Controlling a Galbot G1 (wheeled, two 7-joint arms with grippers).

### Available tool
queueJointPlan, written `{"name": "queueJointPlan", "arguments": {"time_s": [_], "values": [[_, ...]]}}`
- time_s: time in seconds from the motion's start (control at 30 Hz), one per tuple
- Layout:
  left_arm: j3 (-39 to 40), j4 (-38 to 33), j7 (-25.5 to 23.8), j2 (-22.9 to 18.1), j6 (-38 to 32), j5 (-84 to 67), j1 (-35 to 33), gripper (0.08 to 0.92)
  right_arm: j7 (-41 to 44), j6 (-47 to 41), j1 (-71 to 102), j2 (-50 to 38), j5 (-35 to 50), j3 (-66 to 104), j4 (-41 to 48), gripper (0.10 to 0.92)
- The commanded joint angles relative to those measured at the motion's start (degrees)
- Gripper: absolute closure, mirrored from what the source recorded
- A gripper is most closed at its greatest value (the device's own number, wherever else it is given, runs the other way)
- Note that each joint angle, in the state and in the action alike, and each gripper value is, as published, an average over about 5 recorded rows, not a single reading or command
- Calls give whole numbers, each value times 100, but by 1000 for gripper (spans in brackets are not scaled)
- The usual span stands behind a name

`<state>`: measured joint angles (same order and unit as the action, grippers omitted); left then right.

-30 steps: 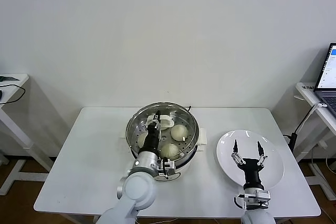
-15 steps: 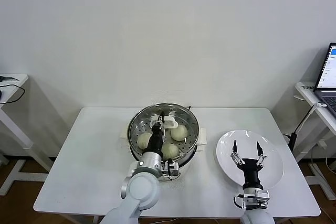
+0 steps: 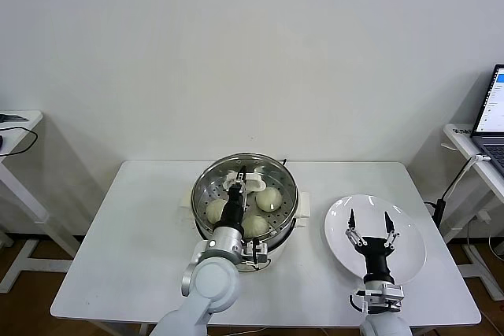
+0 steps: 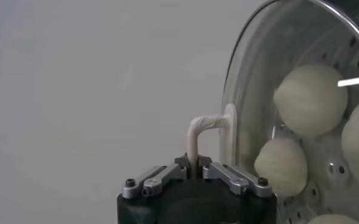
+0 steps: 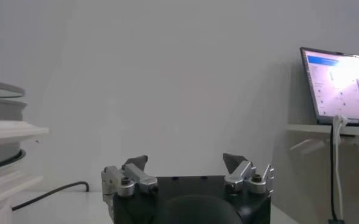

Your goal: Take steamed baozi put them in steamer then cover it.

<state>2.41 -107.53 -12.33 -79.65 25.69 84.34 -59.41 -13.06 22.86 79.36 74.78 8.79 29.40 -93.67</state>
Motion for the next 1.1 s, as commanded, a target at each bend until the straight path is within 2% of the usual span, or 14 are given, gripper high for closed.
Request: {"name": "queueJointPlan", "arguments": {"time_s": [0.03,0.7,0.8,1.1], "values": [[1,28,-35,8,-25,93,-30,810,-5,2,-10,1,9,3,-8,203],[-50,3,-76,6,-55,86,-62,797,-2,20,-24,45,-9,-26,8,203],[-40,-131,-92,34,-41,59,-101,734,0,22,-24,61,-27,-57,22,203],[2,-774,-96,260,0,-135,-406,476,-5,8,-36,65,-53,-91,-8,203]]}}
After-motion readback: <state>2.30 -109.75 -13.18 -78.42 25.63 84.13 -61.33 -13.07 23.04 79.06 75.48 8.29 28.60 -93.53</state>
